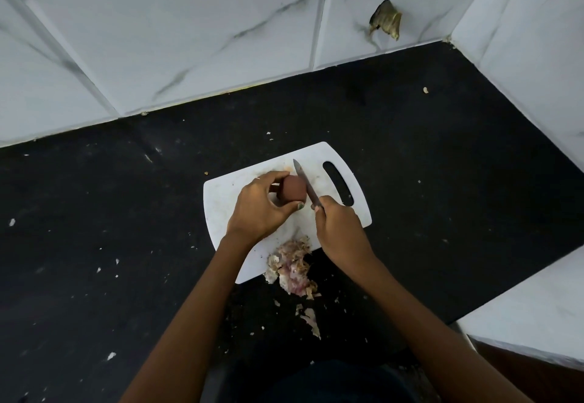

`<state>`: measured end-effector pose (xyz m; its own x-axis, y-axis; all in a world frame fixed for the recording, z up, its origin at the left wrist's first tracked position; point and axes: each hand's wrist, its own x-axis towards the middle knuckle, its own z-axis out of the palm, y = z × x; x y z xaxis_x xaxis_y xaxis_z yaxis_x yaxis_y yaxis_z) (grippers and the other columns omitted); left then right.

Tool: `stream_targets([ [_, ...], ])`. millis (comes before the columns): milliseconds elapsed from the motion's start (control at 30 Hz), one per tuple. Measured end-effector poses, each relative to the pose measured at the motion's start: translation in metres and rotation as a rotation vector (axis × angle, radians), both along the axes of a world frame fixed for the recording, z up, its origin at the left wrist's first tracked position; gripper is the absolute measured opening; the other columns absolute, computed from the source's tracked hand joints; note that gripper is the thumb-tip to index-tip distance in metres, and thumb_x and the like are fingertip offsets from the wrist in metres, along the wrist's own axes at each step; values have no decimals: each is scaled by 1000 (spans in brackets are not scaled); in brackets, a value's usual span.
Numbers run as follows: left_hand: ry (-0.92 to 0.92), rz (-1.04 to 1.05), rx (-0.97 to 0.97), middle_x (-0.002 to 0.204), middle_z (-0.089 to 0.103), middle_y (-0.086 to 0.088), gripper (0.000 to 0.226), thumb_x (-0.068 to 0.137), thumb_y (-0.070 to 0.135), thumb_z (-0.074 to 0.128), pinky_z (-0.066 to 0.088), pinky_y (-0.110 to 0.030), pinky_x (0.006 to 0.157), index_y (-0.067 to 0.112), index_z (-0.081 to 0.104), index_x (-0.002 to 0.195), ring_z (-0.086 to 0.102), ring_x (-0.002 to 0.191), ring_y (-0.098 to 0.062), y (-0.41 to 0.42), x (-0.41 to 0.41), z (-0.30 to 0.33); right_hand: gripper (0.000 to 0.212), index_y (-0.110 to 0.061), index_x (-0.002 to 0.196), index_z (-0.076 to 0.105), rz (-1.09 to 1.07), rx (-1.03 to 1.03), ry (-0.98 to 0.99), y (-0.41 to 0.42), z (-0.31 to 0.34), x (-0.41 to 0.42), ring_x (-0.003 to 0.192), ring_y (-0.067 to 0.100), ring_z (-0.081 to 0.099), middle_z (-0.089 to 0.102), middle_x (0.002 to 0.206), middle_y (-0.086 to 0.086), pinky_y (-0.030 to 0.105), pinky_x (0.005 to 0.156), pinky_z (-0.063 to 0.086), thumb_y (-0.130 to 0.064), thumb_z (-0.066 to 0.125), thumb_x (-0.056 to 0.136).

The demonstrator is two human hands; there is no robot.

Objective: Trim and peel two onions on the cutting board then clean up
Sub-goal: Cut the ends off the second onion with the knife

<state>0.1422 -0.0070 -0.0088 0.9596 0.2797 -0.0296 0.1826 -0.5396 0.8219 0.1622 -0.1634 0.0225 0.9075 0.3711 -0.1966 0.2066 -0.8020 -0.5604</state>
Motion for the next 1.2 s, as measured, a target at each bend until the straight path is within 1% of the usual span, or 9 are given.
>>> stream_targets([
  [133, 1, 10, -2, 121, 66, -2, 60, 69, 28, 87, 50, -27, 94, 17, 62, 123, 64, 105, -15, 0, 0, 2, 22, -5, 108, 56, 28, -86, -28, 5, 3, 6, 81, 28, 64, 65, 89, 13, 36, 65, 49, -15, 38, 100],
  [233, 13, -4, -13, 121, 66, -2, 60, 70, 29, 87, 52, -33, 96, 17, 62, 123, 63, 105, -15, 1, 1, 3, 23, -5, 105, 57, 50, -112, -34, 2, 8, 8, 80, 28, 64, 65, 87, 13, 33, 62, 44, -17, 38, 101],
  [367, 20, 3, -4, 121, 65, -2, 61, 70, 30, 87, 52, -37, 96, 16, 62, 124, 63, 105, -15, 2, 0, 1, 25, -6, 106, 57, 66, -142, -43, 0, 12, 5, 82, 28, 64, 65, 89, 13, 37, 68, 50, -20, 37, 102],
  [500, 19, 4, 10, 120, 66, -2, 58, 71, 30, 86, 52, -34, 94, 15, 63, 123, 63, 104, -16, -1, 4, 3, 20, -6, 109, 55, 61, -207, -50, 5, 12, 8, 88, 30, 62, 64, 94, 14, 33, 65, 40, -12, 39, 100],
  [567, 20, -1, 20, 120, 66, -2, 58, 72, 30, 85, 51, -31, 92, 15, 63, 123, 63, 104, -17, -2, 6, 4, 21, -6, 109, 56, 53, -202, -41, 6, 12, 12, 89, 31, 61, 63, 96, 14, 35, 66, 43, -13, 38, 100],
  [733, 25, 20, 2, 115, 68, 0, 55, 72, 33, 84, 52, -33, 91, 16, 64, 121, 63, 103, -17, 2, 7, 1, 24, -5, 103, 58, 49, -160, -7, -1, 15, 8, 80, 28, 63, 64, 86, 12, 40, 69, 52, -17, 37, 102],
  [800, 26, 7, 5, 115, 68, 0, 55, 72, 31, 84, 51, -29, 91, 16, 64, 121, 63, 103, -16, 3, 7, 0, 23, -6, 104, 59, 43, -153, -18, -2, 15, 4, 79, 27, 63, 64, 85, 12, 40, 69, 53, -15, 38, 101],
  [1000, 45, -11, -11, 113, 68, 2, 52, 72, 30, 85, 42, -11, 79, 18, 65, 118, 62, 100, -13, 6, 9, 3, 20, -6, 108, 57, 76, -201, -52, 11, 15, 11, 89, 31, 62, 64, 95, 14, 34, 65, 42, -10, 39, 99],
  [1200, 53, 11, -47, 108, 66, 6, 49, 74, 25, 83, 37, 5, 67, 18, 65, 120, 59, 95, -7, 7, 11, 2, 19, -7, 105, 56, 79, -222, -49, -4, 17, 3, 81, 28, 62, 62, 86, 12, 32, 62, 40, -9, 38, 99],
])
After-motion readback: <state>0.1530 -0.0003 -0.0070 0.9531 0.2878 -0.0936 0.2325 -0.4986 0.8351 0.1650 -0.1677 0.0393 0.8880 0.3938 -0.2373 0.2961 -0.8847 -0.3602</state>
